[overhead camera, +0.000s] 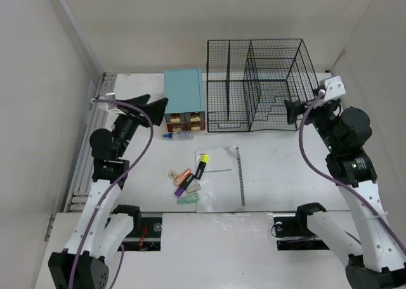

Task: Organize the desk

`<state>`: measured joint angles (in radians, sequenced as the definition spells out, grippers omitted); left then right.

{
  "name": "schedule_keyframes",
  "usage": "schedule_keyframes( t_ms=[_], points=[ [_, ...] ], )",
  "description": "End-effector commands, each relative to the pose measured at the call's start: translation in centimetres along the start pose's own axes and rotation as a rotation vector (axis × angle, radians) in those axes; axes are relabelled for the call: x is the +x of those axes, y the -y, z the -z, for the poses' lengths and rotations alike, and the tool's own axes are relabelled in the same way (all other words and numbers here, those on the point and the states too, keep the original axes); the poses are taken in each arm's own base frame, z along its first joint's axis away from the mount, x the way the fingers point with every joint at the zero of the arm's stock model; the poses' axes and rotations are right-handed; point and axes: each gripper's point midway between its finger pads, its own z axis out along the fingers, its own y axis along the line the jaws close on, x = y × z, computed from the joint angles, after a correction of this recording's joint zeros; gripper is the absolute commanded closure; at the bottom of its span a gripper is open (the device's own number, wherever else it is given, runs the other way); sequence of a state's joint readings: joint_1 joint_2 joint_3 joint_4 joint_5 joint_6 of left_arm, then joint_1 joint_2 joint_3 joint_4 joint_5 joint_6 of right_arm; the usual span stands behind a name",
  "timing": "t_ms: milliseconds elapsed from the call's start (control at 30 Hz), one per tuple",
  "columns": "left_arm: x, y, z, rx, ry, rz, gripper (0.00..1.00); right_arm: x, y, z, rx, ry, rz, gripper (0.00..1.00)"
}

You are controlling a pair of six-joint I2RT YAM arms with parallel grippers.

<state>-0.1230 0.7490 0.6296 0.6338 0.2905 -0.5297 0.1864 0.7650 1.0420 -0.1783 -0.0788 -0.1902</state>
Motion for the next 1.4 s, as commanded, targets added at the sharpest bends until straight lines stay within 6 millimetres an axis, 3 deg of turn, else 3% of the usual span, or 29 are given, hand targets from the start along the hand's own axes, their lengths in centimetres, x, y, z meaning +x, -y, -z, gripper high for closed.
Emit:
schedule_keyframes(
  t_ms=[0, 67, 133, 200, 233, 300, 367, 400, 433, 467, 500, 533, 567, 600, 633, 733, 800, 867, 933, 1033, 1200, 1367],
  points=[
    [5.1, 4.5, 1.6, 0.237, -0.282, 0.237, 0.0, 5.8, -1.5, 0.5, -0.058, -0.226, -0.037, 0.0],
    [7.8, 4.9, 2.3, 0.267, -0.387, 0.311, 0.0, 6.7, -1.9, 0.8, -0.091, -0.235, 0.01, 0.0],
    [10.4, 5.9, 3.3, 0.281, -0.45, 0.357, 0.0, 7.8, -3.8, 1.0, -0.225, -0.243, 0.079, 0.0],
    [12.5, 7.1, 3.9, 0.287, -0.471, 0.364, 0.0, 10.2, -5.2, 0.8, -0.317, -0.291, 0.098, 0.0],
    [12.4, 7.7, 3.8, 0.285, -0.457, 0.368, 0.0, 10.5, -5.6, 0.7, -0.339, -0.297, 0.092, 0.0],
    [14.1, 6.9, 3.4, 0.204, -0.44, 0.331, 0.0, 11.7, -7.0, 0.6, -0.429, -0.32, 0.088, 0.0],
    [16.5, 7.5, 3.8, 0.188, -0.483, 0.299, 0.0, 12.1, -8.0, 0.5, -0.488, -0.326, 0.068, 0.04],
    [18.6, 7.1, 4.1, 0.165, -0.525, 0.264, 0.03, 12.7, -8.2, 0.2, -0.505, -0.359, 0.054, 0.69],
    [19.8, 6.9, 4.3, 0.154, -0.555, 0.251, 0.03, 12.8, -8.2, -0.2, -0.509, -0.365, 0.06, 0.7],
    [20.5, 6.8, 4.4, 0.139, -0.571, 0.25, 0.05, 13.2, -7.9, -0.5, -0.489, -0.393, 0.051, 1.0],
    [21.3, 6.7, 4.4, 0.131, -0.588, 0.24, 0.15, 13.5, -7.8, -0.9, -0.477, -0.409, 0.035, 1.0],
    [22.5, 6.1, 4.7, 0.101, -0.612, 0.235, 0.23, 14.4, -7.9, -1.2, -0.482, -0.44, 0.017, 0.85],
    [22.8, 6.5, 4.8, 0.11, -0.616, 0.235, 0.3, 14.5, -8.0, -1.6, -0.478, -0.439, 0.007, 0.47],
    [23.0, 6.4, 5.0, 0.11, -0.616, 0.235, 0.38, 14.9, -8.3, -1.8, -0.497, -0.437, 0.0, 0.0],
    [23.0, 6.9, 5.0, 0.128, -0.613, 0.238, 0.5, 15.6, -8.9, -1.6, -0.524, -0.455, -0.024, 0.0],
    [23.8, 7.6, 5.6, 0.194, -0.648, 0.195, 0.53, 16.7, -10.8, -1.8, -0.616, -0.485, -0.107, 0.0],
    [24.2, 8.5, 6.5, 0.259, -0.676, 0.18, 0.4, 19.1, -11.2, -1.7, -0.628, -0.555, -0.133, 0.0],
    [25.3, 7.8, 7.3, 0.251, -0.699, 0.161, 0.34, 21.2, -11.2, -1.9, -0.608, -0.587, -0.133, 0.0],
    [25.7, 7.3, 7.5, 0.234, -0.684, 0.154, 0.22, 22.7, -11.4, -2.2, -0.612, -0.629, -0.155, 0.0],
    [27.2, 6.3, 8.1, 0.186, -0.711, 0.155, 0.22, 23.7, -13.2, -2.0, -0.689, -0.654, -0.244, 0.0],
    [29.9, 5.4, 9.8, 0.157, -0.758, 0.163, 0.32, 26.2, -15.4, -0.4, -0.784, -0.675, -0.337, 0.01],
    [32.2, 4.1, 10.7, 0.104, -0.791, 0.13, 0.38, 26.6, -16.8, 0.8, -0.852, -0.664, -0.416, 0.01]
  ],
)
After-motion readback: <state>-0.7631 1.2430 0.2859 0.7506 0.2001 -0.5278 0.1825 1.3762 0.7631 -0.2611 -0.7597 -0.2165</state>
